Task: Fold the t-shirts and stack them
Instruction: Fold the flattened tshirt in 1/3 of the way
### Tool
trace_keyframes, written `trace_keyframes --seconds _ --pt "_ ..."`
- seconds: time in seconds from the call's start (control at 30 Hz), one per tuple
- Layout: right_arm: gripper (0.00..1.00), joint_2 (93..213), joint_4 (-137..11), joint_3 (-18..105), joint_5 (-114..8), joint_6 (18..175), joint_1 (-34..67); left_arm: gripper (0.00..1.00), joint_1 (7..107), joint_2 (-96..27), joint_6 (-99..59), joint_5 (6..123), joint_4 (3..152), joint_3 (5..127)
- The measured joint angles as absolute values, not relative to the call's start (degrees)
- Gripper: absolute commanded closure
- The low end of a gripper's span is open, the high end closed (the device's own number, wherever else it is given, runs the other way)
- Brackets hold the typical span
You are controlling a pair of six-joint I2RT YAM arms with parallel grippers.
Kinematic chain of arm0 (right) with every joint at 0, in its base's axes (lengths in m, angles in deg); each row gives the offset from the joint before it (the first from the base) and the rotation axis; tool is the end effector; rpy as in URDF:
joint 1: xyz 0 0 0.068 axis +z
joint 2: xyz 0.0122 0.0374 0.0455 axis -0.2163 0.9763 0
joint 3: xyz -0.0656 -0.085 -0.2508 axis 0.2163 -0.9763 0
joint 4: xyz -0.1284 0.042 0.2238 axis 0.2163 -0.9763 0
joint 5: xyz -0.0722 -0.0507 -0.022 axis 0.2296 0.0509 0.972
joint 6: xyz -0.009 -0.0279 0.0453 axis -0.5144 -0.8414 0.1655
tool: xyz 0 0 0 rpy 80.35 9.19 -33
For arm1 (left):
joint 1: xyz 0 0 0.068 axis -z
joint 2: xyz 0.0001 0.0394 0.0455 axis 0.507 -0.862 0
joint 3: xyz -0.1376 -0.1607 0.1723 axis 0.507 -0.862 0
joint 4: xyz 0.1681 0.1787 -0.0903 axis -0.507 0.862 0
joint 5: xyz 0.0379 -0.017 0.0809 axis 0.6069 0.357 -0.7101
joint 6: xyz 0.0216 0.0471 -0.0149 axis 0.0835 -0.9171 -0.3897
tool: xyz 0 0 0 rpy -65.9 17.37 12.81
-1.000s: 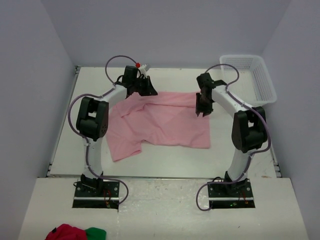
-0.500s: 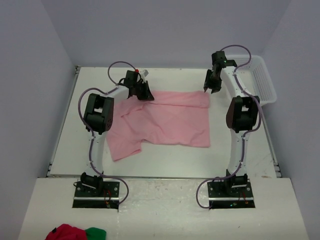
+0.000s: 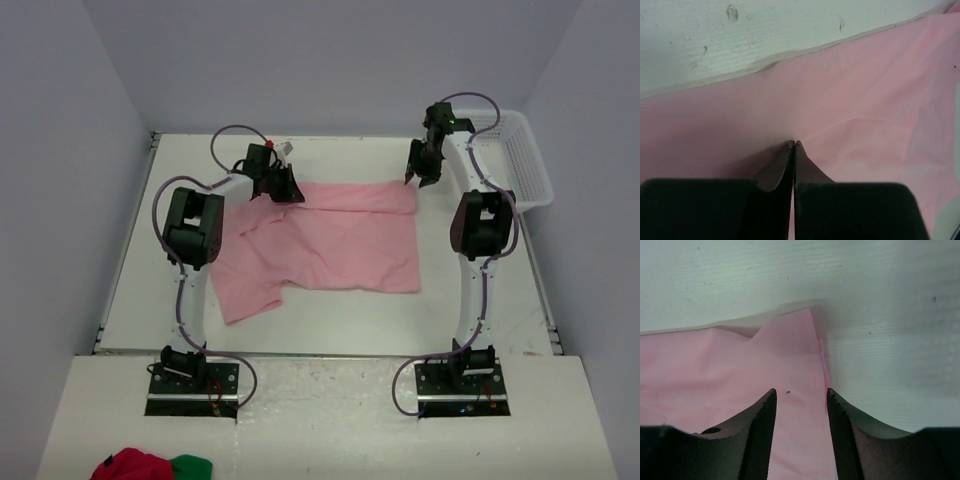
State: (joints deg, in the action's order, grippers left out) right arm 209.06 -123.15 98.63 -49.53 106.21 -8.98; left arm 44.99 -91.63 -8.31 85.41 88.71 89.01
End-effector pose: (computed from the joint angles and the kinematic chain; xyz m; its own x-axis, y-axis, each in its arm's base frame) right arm 0.5055 0.0337 0.2226 -0.9072 0.2304 -0.3520 0.1773 0.9681 0.1769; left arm 0.4811 -0.1424 0.1313 -0.8598 -0.1334 -0.4929 0.2210 0.7729 -0.5948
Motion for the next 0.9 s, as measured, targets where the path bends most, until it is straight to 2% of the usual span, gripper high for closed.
trace_keyframes --seconds 0.47,0.63,0.7,0.73,0.77,0.8,0.9 --pt "0.54 215.42 -123.20 101.01 -51.50 105.31 -9.68 1.00 44.77 -89.09 -9.86 85.76 88.51 85.12" --pt "0.58 216.86 -123.54 102.33 -52.76 104.85 -9.94 1.00 44.73 -88.96 -9.86 86.19 88.21 84.82" --pt "0.65 217.36 -123.79 103.16 -52.79 104.83 -10.12 1.00 44.73 -88.96 -9.86 86.24 88.12 84.77" --pt "0.77 217.71 -123.98 103.90 -52.79 104.88 -10.23 1.00 44.73 -88.96 -9.86 86.24 88.12 84.77" --pt "0.77 218.00 -123.94 104.42 -52.76 104.59 -10.34 1.00 44.73 -88.96 -9.88 86.24 88.12 84.77" --pt "0.98 218.13 -123.98 104.73 -52.76 104.85 -10.42 1.00 44.73 -88.96 -9.88 86.24 88.12 84.77" --pt "1.00 218.28 -123.96 105.01 -52.52 105.07 -10.75 1.00 44.73 -88.96 -9.91 86.24 88.12 84.77"
